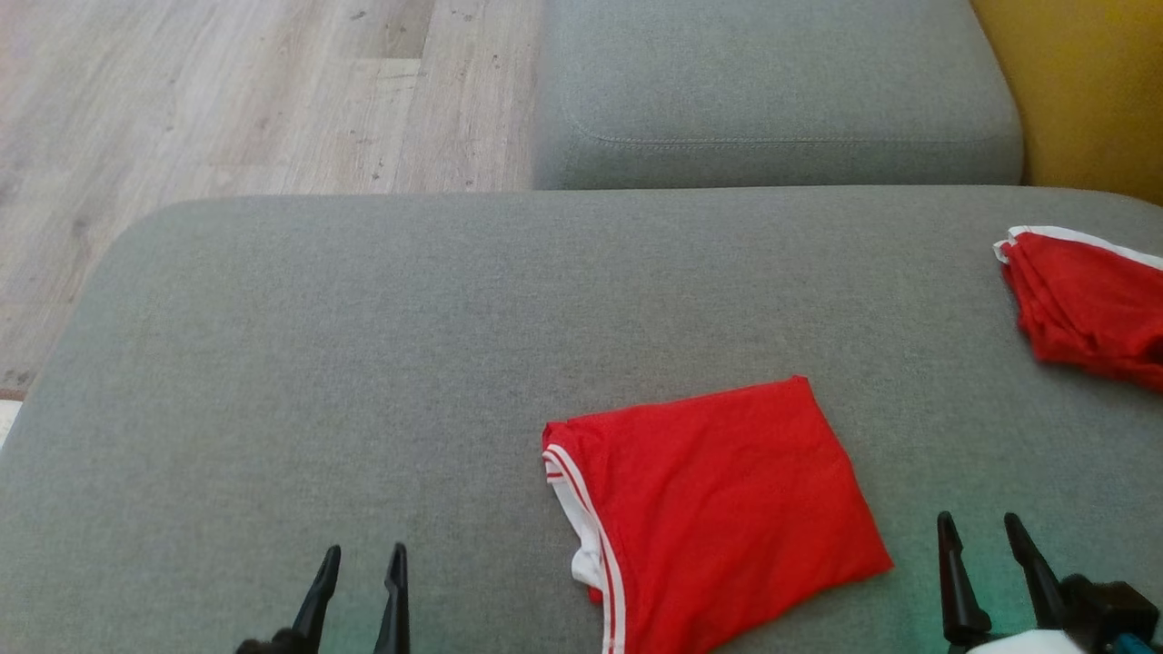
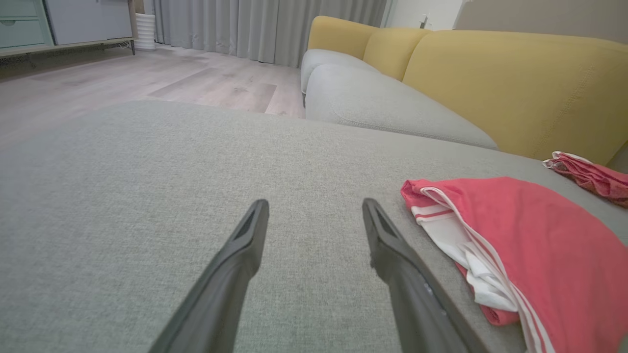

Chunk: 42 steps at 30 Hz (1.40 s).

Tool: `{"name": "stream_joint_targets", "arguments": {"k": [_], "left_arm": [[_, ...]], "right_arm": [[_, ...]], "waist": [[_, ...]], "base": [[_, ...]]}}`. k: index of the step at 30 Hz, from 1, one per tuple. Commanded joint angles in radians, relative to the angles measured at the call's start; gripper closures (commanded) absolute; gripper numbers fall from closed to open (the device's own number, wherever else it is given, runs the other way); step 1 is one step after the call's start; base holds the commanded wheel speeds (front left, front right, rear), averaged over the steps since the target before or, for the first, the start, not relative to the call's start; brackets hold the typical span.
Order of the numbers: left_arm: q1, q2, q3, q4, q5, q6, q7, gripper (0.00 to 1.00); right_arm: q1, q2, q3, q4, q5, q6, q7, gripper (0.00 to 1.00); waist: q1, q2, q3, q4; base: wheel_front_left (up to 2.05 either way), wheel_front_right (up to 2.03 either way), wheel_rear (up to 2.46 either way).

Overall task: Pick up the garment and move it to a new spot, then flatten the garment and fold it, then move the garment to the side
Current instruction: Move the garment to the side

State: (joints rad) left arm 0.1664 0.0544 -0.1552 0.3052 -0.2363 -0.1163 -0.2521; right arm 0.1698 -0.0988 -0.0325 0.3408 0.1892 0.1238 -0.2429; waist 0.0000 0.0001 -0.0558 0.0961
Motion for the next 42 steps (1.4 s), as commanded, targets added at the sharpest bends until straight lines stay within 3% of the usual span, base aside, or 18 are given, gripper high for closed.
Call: {"name": "stream_joint_targets", "arguments": {"k": [1,10,15,19,24,28,38,39,42], "left_arm": [[-0.057,0.006,0.037,-0.019,0.01,-0.008,-0.01,0.0],[-0.072,0.015,0.037,0.01,0.008,-0.012,-0.01,0.0],[-0.07,0.013,0.041,0.007,0.006,-0.013,-0.01,0.0],[-0.073,0.013,0.042,0.003,0.005,-0.014,-0.01,0.0],[-0.082,0.013,0.034,0.007,0.007,-0.014,-0.01,0.0],[-0.093,0.012,0.019,0.011,0.003,-0.014,-0.01,0.0],[-0.142,0.012,-0.025,0.023,-0.005,-0.014,-0.01,0.0],[-0.144,0.012,-0.026,0.024,-0.005,-0.014,-0.01,0.0],[-0.149,0.01,-0.024,0.02,-0.007,-0.014,-0.01,0.0]], "right_arm": [[-0.059,-0.006,0.016,-0.019,-0.007,0.007,-0.018,0.0],[-0.085,-0.007,0.023,0.003,-0.007,0.007,-0.019,0.0],[-0.139,-0.028,0.058,-0.021,0.057,0.007,-0.007,0.0],[-0.197,-0.067,0.116,-0.062,0.147,0.007,0.081,0.0],[-0.294,-0.152,0.191,-0.078,0.273,0.007,0.323,0.0],[-0.36,-0.179,0.232,-0.013,0.313,0.007,0.496,0.0],[-0.441,-0.145,0.335,0.219,0.322,0.007,0.695,0.0],[-0.448,-0.139,0.344,0.219,0.342,0.007,0.698,1.0],[-0.488,-0.142,0.343,0.215,0.37,0.007,0.665,1.0]], "waist": [[0.0,-0.0001,0.0,0.0],[0.0,-0.0001,0.0,-0.003],[0.0,-0.0001,0.011,-0.004],[0.0,-0.0001,0.025,-0.003],[0.0,-0.0001,0.044,0.006],[0.0,-0.0001,0.062,0.018],[0.0,-0.0001,0.089,0.071],[0.0,-0.0001,0.089,0.071],[0.0,-0.0001,0.094,0.062]], "base": [[0.0,0.0,0.0],[0.0,0.0,0.0],[0.0,0.0,0.0],[0.0,0.0,0.0],[0.0,0.0,0.0],[0.0,0.0,0.0],[0.0,0.0,0.0],[0.0,0.0,0.0],[0.0,0.0,0.0]]}}
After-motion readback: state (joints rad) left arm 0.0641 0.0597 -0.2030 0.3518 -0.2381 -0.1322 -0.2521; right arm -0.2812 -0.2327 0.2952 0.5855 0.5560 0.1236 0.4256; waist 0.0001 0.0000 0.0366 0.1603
